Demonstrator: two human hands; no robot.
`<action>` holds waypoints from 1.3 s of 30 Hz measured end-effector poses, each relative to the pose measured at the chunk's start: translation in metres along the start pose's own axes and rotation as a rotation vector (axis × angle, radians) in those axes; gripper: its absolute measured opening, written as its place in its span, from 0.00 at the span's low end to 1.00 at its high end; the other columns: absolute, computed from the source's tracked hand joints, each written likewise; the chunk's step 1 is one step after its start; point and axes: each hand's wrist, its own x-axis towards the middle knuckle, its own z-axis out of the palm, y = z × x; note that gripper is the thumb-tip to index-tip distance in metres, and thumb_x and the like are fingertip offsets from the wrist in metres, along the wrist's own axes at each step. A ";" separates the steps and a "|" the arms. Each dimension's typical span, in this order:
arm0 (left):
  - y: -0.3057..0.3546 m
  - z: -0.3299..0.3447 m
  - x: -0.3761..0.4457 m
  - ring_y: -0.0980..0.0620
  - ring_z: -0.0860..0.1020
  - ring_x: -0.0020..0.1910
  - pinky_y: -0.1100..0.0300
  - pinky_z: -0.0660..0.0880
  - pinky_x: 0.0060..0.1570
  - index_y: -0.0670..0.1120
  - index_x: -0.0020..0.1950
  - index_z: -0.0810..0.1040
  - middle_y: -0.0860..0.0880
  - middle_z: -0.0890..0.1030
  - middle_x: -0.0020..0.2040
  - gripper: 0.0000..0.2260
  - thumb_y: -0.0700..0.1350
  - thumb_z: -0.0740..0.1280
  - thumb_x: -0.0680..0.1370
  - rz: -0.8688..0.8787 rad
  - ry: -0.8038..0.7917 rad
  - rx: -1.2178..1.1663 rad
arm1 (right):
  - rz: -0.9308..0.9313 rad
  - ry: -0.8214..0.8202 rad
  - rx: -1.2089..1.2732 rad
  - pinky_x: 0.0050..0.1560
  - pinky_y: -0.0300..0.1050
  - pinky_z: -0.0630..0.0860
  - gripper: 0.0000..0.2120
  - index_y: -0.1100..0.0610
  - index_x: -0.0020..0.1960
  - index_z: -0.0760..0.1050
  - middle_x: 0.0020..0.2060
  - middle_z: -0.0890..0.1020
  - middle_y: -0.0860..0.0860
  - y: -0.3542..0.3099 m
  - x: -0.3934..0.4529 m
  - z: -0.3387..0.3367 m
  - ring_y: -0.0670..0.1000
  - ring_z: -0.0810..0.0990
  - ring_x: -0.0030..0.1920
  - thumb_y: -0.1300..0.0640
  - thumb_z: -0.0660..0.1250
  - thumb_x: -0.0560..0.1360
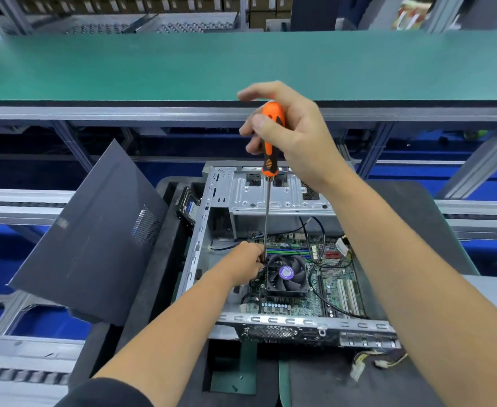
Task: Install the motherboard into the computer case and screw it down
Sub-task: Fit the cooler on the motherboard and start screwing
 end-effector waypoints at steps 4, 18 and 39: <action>0.001 0.000 0.000 0.46 0.72 0.36 0.50 0.76 0.45 0.45 0.44 0.72 0.46 0.73 0.42 0.06 0.35 0.61 0.77 -0.006 -0.019 0.014 | 0.011 -0.216 -0.243 0.45 0.46 0.79 0.09 0.63 0.55 0.76 0.44 0.79 0.59 -0.017 0.003 -0.005 0.58 0.80 0.41 0.63 0.59 0.80; 0.004 0.001 -0.001 0.45 0.72 0.37 0.53 0.71 0.37 0.46 0.41 0.69 0.46 0.72 0.42 0.08 0.34 0.60 0.76 -0.030 -0.033 0.069 | -0.064 -0.285 -0.968 0.35 0.46 0.68 0.13 0.60 0.38 0.76 0.32 0.78 0.54 -0.036 0.016 -0.011 0.55 0.73 0.34 0.54 0.62 0.78; 0.007 0.000 -0.005 0.43 0.74 0.36 0.48 0.75 0.39 0.43 0.37 0.69 0.45 0.72 0.37 0.10 0.31 0.57 0.74 -0.074 -0.011 -0.001 | 0.021 -0.382 -1.147 0.28 0.42 0.60 0.18 0.55 0.32 0.62 0.30 0.67 0.50 -0.048 0.022 0.002 0.50 0.68 0.30 0.49 0.64 0.75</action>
